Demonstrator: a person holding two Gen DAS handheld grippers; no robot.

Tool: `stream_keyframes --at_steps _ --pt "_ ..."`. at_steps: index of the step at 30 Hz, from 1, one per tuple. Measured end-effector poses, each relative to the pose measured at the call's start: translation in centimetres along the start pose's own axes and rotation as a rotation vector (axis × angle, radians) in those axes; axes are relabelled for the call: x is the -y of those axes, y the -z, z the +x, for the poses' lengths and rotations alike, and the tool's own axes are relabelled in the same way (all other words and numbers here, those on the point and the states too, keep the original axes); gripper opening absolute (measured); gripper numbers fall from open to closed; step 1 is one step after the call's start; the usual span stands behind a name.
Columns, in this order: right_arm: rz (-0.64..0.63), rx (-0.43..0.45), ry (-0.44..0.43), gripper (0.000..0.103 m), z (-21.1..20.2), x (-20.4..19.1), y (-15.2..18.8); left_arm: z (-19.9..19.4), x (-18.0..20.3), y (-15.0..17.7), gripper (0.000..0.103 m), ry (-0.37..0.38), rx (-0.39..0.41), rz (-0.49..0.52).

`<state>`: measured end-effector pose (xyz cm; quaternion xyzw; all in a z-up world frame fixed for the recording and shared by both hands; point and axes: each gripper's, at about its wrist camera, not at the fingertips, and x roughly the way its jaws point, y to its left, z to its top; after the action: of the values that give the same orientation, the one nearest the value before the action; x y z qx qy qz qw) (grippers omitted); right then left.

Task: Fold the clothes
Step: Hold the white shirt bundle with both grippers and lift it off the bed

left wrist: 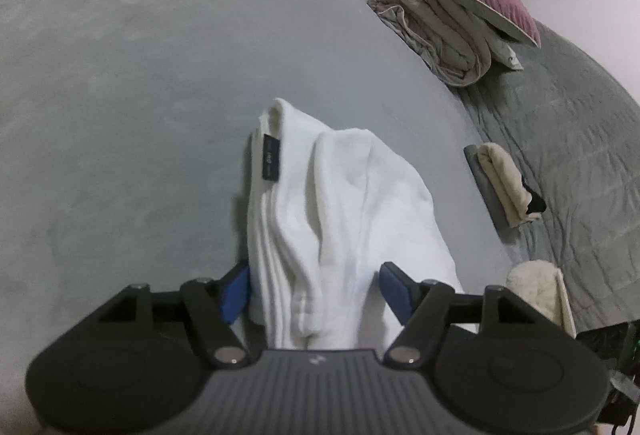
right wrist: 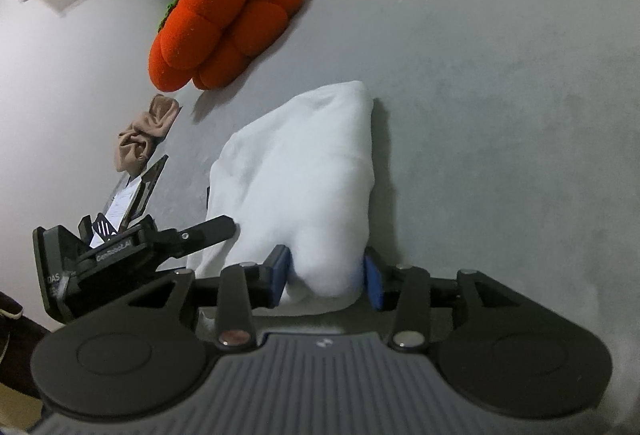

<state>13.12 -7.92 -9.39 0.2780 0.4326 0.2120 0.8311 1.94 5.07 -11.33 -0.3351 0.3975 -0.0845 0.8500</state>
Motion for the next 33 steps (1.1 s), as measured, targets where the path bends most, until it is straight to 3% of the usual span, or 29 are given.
stream_keyframes --at_steps 8,10,11,14,18,25,33 --pt "0.132 0.004 -0.074 0.05 0.8 1.6 -0.4 0.2 0.6 0.4 0.07 -0.029 0.023 0.05" --pt "0.162 0.007 -0.091 0.051 1.1 2.0 -0.4 0.2 0.7 0.5 0.065 -0.036 0.03 0.062" --pt "0.16 0.009 -0.092 0.052 1.2 1.9 -0.5 0.2 0.8 0.5 0.058 -0.04 0.033 0.068" --pt "0.14 0.018 -0.087 0.053 1.5 1.5 -0.6 0.3 1.0 0.7 0.043 -0.051 0.043 0.086" --pt "0.061 0.039 -0.047 0.051 1.2 0.3 -0.4 0.0 1.1 0.6 0.037 -0.056 0.052 0.091" --pt "-0.102 0.112 0.011 0.045 0.2 -2.0 -0.1 -0.8 2.1 0.5 0.033 -0.065 0.085 0.146" --pt "-0.183 0.16 0.03 0.044 -0.5 -2.8 0.3 -1.9 3.0 0.3 0.032 -0.065 0.125 0.167"
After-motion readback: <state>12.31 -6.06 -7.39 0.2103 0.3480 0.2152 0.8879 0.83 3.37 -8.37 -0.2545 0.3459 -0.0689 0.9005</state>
